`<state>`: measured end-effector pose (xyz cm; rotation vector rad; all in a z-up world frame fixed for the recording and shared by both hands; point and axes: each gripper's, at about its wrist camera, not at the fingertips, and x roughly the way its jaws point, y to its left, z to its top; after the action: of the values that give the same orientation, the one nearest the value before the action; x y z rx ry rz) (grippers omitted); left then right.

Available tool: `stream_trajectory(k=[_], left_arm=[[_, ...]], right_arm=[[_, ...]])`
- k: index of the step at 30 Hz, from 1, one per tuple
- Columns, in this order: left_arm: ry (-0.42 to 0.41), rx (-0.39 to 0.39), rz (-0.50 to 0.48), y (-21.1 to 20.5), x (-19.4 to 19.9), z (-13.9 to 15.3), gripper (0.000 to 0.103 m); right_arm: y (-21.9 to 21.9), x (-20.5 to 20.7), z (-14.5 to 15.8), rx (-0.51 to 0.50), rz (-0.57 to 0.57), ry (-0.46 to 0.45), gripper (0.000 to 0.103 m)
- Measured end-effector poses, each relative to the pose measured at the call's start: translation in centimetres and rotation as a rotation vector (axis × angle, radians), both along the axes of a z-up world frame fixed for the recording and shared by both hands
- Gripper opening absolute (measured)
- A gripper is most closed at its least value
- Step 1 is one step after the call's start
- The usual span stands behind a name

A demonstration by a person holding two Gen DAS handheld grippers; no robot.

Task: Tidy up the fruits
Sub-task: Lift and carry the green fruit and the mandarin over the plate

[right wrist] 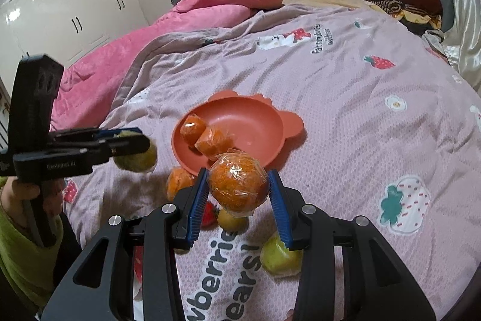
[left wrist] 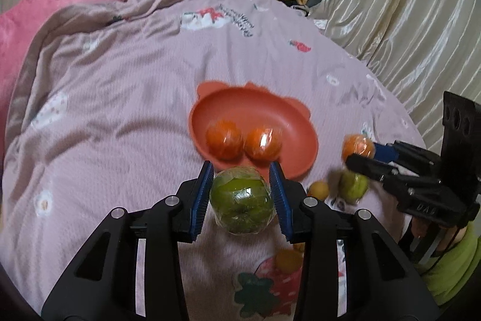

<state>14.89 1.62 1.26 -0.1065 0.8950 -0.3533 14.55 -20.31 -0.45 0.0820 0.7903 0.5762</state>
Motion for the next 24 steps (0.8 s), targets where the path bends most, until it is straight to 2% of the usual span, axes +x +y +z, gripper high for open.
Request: stream_trajectory(k=[5,16,24], left_arm=[[0.002,0.004,-0.029,-1.2,1.8,0.4,0.03],[0.037,0.022,-0.061,-2.9,3.9,-1.1,0.03],[0.043,0.025,-0.047,-2.7,4.8,-1.7,0.03]], right_arm=[[-0.1,0.8,0.6,0.003,-0.005,-0.015,0.038],[-0.8,3.0,0.6,-0.006,-0.02,-0.016,0.038],[0.2,4.4,0.1,-0.044,0.001,-0.015,0.038]])
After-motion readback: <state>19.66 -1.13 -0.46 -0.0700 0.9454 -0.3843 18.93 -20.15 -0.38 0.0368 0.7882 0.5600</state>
